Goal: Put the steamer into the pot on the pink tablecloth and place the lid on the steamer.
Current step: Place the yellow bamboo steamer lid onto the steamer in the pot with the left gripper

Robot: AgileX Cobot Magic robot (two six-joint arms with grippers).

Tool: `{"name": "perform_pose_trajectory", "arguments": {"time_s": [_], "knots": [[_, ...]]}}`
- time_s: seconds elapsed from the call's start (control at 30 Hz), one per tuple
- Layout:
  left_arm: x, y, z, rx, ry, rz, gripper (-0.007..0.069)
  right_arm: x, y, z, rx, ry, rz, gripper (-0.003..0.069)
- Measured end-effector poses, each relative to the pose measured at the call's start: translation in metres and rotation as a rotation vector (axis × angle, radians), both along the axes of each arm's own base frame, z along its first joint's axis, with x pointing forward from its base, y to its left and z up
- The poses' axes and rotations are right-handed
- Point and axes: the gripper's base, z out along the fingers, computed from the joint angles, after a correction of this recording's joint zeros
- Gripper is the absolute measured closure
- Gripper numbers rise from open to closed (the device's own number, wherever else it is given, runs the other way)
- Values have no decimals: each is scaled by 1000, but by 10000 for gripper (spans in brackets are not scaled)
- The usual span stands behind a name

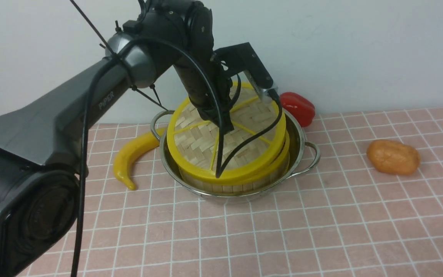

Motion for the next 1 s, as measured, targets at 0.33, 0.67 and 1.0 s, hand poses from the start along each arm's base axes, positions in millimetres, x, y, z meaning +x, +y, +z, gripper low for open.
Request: {"name": "perform_pose_trajectory", "arguments": {"time_s": [0.33,0.67,1.0], "knots": [[3,-4,-9,-16,4,-38,508,0,0,0,0,0,0,419],[2,-5,-8,-13,-1,-64,508,0,0,0,0,0,0,419],[2,-6,4,-35,-21,-64,508,0,0,0,0,0,0,419]]}}
